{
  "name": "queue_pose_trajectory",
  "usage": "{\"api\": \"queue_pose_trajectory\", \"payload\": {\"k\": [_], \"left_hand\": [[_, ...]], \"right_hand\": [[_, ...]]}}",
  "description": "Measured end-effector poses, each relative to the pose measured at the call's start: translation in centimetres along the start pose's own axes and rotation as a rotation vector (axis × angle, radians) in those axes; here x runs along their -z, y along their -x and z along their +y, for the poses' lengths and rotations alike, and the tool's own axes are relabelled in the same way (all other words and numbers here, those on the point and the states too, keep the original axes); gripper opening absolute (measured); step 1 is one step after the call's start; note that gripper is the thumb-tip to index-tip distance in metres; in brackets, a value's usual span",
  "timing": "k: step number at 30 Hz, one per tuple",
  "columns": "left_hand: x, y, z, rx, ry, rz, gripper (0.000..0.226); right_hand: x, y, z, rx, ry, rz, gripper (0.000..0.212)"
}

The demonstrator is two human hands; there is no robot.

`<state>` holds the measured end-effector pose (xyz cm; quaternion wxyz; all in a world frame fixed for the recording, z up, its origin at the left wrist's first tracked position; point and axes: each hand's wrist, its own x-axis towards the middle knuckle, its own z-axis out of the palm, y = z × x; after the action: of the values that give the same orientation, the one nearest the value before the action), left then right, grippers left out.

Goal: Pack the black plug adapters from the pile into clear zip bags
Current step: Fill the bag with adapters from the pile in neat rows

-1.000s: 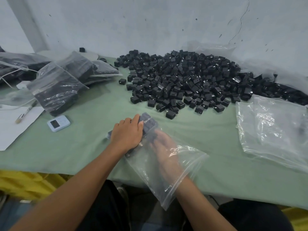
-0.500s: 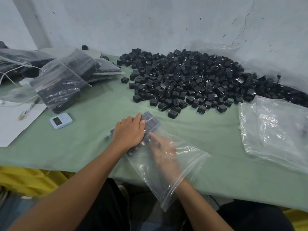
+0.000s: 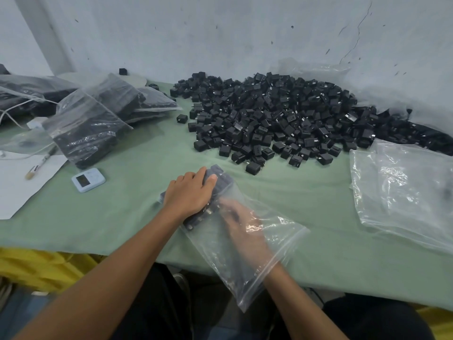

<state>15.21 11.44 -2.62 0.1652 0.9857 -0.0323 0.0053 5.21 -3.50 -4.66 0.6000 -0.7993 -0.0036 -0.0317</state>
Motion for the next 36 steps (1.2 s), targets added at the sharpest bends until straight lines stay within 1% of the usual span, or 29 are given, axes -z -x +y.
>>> {"api": "queue_pose_trajectory", "payload": {"k": [3, 6, 9, 10, 11, 12, 13, 14, 15, 16, 17, 18, 19, 21, 22, 23, 24, 25, 26, 27, 29, 31, 33, 35, 36], "left_hand": [[-0.2, 0.1, 0.0, -0.006, -0.052, -0.002, 0.063], [-0.5, 0.2, 0.1, -0.020, -0.111, 0.011, 0.067], [-0.5, 0.1, 0.1, -0.013, -0.110, -0.002, 0.069], [-0.5, 0.1, 0.1, -0.010, -0.106, -0.004, 0.070], [-0.5, 0.1, 0.1, -0.009, -0.104, -0.005, 0.070], [-0.5, 0.1, 0.1, -0.010, -0.105, -0.004, 0.070], [-0.6, 0.0, 0.1, -0.013, -0.108, -0.001, 0.070], [-0.6, 0.0, 0.1, -0.016, -0.111, 0.003, 0.071], [-0.6, 0.0, 0.1, -0.018, -0.114, 0.004, 0.071], [-0.6, -0.1, 0.1, -0.019, -0.115, 0.002, 0.071], [-0.6, 0.0, 0.1, -0.020, -0.116, 0.000, 0.072], [-0.6, 0.0, 0.0, -0.021, -0.116, 0.001, 0.072], [-0.6, 0.0, 0.0, -0.022, -0.116, 0.003, 0.073], [-0.7, 0.1, -0.1, -0.028, -0.115, 0.019, 0.072], [-0.8, 0.0, -0.2, -0.033, -0.117, 0.032, 0.071], [-0.9, 0.0, -0.2, -0.038, -0.120, 0.042, 0.071], [-0.9, -0.1, -0.3, -0.042, -0.125, 0.046, 0.070], [-1.0, -0.1, -0.3, -0.044, -0.130, 0.047, 0.070], [-1.0, -0.2, -0.4, -0.045, -0.134, 0.047, 0.070], [-1.0, -0.2, -0.4, -0.046, -0.136, 0.047, 0.070], [-1.1, -0.1, -0.4, -0.049, -0.140, 0.049, 0.070], [-1.1, -0.1, -0.5, -0.053, -0.142, 0.056, 0.070], [-1.2, -0.2, -0.5, -0.054, -0.141, 0.055, 0.071], [-1.2, -0.3, -0.6, -0.052, -0.141, 0.053, 0.072], [-1.3, -0.3, -0.6, -0.052, -0.143, 0.055, 0.072]], "right_hand": [[0.3, 0.1, -0.3, 0.003, 0.084, -0.026, 0.027], [0.5, 0.2, -0.8, 0.008, 0.099, -0.053, 0.031], [1.5, 1.1, -1.4, 0.008, 0.186, -0.126, 0.039], [1.7, 1.5, -1.2, 0.006, 0.170, -0.158, 0.044], [2.0, 1.7, -0.8, -0.034, 0.108, -0.179, 0.050], [2.1, 1.9, -0.6, -0.123, 0.051, -0.184, 0.049], [2.4, 2.3, -0.9, -0.175, 0.011, -0.240, 0.040], [2.9, 2.5, -1.1, -0.093, 0.164, -0.234, 0.030], [3.5, 3.0, -1.4, -0.104, 0.177, -0.258, 0.030], [4.1, 3.7, -1.1, 0.013, 0.243, -0.310, 0.037], [5.0, 5.0, -1.4, 0.060, 0.241, -0.365, 0.043], [6.3, 6.0, -1.0, 0.117, 0.259, -0.428, 0.045], [8.1, 6.8, -1.1, 0.178, 0.352, -0.482, 0.045], [11.9, 7.5, -2.7, 0.150, 0.356, -0.662, 0.039], [13.7, 7.6, -4.1, 0.094, 0.319, -0.732, 0.034], [15.6, 7.5, -5.3, 0.030, 0.242, -0.754, 0.027], [17.0, 6.7, -6.4, 0.023, 0.184, -0.711, 0.021], [18.0, 5.2, -7.1, 0.063, 0.174, -0.612, 0.017], [18.3, 2.9, -7.3, 0.130, 0.211, -0.472, 0.015], [17.7, 0.3, -7.4, 0.177, 0.256, -0.367, 0.015], [14.7, -5.7, -7.1, 0.211, 0.422, -0.245, 0.019], [11.0, -11.8, -5.3, 0.192, 0.659, -0.212, 0.024], [8.4, -15.9, -2.8, 0.229, 0.908, -0.246, 0.032], [7.1, -18.0, -0.8, 0.222, 1.089, -0.265, 0.035], [6.9, -18.3, -0.3, 0.191, 1.125, -0.263, 0.036]]}}
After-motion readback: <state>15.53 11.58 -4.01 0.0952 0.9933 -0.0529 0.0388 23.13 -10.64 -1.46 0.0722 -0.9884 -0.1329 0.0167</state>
